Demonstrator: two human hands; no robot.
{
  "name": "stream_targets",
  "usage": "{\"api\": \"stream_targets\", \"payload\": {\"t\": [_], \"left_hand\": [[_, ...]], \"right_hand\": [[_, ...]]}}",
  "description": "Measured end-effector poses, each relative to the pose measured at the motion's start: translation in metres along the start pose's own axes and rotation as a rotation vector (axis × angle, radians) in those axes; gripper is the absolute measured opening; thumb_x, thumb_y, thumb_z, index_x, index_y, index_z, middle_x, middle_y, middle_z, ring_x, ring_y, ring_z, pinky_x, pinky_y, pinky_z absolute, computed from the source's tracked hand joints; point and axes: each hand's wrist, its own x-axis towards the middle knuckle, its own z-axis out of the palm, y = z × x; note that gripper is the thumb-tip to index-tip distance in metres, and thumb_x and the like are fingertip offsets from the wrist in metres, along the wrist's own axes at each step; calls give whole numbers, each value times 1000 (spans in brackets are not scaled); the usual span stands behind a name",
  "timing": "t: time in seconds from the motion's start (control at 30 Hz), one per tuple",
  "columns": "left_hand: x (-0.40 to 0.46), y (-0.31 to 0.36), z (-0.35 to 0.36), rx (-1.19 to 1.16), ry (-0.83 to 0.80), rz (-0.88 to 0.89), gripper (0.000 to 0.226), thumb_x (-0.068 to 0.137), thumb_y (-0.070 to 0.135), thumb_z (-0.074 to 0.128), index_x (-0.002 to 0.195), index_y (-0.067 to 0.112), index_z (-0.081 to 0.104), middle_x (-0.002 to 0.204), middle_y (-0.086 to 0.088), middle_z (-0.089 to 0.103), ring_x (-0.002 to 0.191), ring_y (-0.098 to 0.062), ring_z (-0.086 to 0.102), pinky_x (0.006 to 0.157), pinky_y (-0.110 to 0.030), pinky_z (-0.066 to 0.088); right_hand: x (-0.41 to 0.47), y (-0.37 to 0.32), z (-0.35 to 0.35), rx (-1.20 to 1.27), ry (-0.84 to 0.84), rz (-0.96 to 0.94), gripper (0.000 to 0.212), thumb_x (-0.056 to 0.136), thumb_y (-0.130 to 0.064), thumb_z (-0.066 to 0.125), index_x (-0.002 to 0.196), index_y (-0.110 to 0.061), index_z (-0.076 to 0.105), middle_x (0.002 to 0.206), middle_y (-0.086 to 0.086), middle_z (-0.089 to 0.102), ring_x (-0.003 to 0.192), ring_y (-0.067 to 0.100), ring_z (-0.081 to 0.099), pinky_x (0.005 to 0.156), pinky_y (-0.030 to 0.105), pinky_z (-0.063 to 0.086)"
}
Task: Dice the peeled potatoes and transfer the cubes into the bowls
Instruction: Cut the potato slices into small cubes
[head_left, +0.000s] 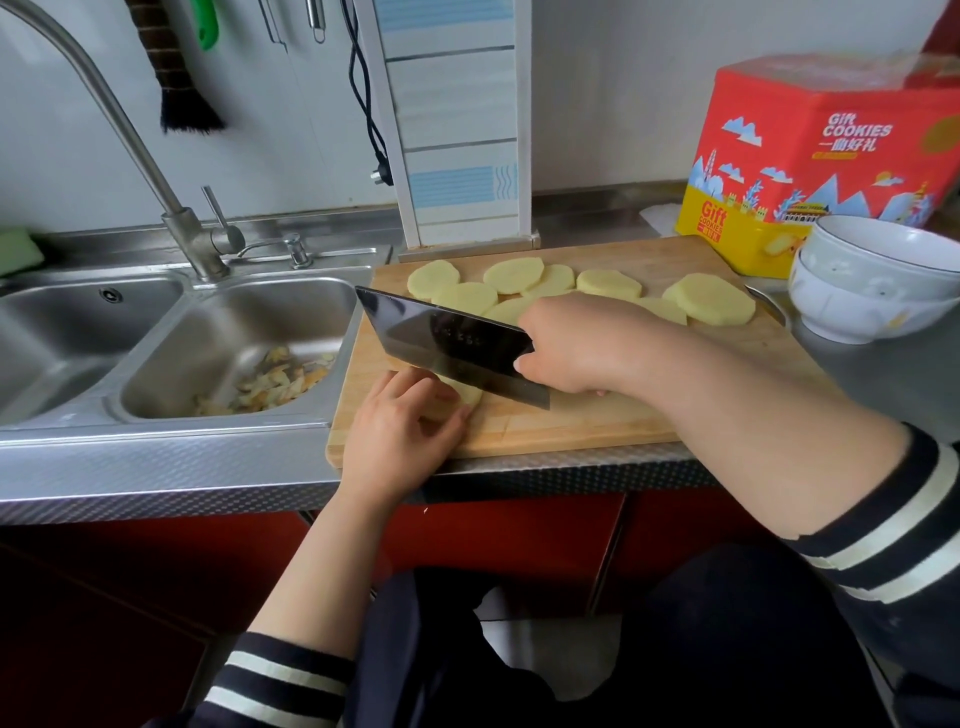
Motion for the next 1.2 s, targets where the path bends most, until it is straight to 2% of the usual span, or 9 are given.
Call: {"api": "stream_targets", "payload": {"t": [0.13,0.3,0.5,0.6,0.8,0.97,1.07,1.2], "left_hand": [[0,-1,0,8,-2,7,35,87,49,57,84,17,70,90,6,62,82,-17,53,64,-32,49],[0,0,-1,10,-15,4,32,85,47,58,83,17,69,91,7,62,82,-18,52,64,-34,49],[-1,2,-3,-5,-13,-11,26,86,43,63,82,18,67,92,9,60,84,-13,51,65,-28,47],[-1,2,-3,-2,-16,-21,23,85,40,66,81,18,66,91,9,58,83,-12,50,64,-26,45],[0,0,-1,6,-7,-16,32,85,47,59,80,16,65,85,5,58,81,-15,51,63,-30,45],[-1,-1,-1,11,-3,-19,32,86,47,60,80,16,66,84,3,58,81,-18,52,63,-35,47],[-3,-2,-1,5,14,-10,31,87,44,61,79,15,66,83,2,59,80,-19,53,63,-36,47],[-6,0,-4,-10,35,-19,30,86,43,60,77,15,65,83,4,59,80,-19,53,62,-37,47]], "right_hand": [[8,-6,5,0,-40,25,19,99,-18,44,91,-9,59,63,2,50,46,16,45,44,23,33],[24,-12,11,69,-52,57,19,95,-13,46,89,-2,60,54,12,60,41,25,56,46,22,42],[23,-11,9,98,74,25,19,96,-24,47,92,-11,60,69,4,58,53,19,54,48,24,37],[15,-9,2,89,80,6,19,96,-25,47,90,-12,60,66,3,56,52,18,52,47,24,35],[8,-12,2,16,20,-31,16,95,-22,48,85,-14,57,69,4,60,49,18,53,46,23,35],[13,-17,6,-7,-18,-17,21,95,-16,47,75,-11,53,56,5,56,43,19,52,45,23,37],[21,-20,12,38,-50,14,20,94,-13,46,76,-8,52,54,9,58,40,22,53,45,22,41],[29,-20,14,128,-13,30,22,93,-20,50,80,-5,60,56,9,62,44,24,57,48,24,43]]}}
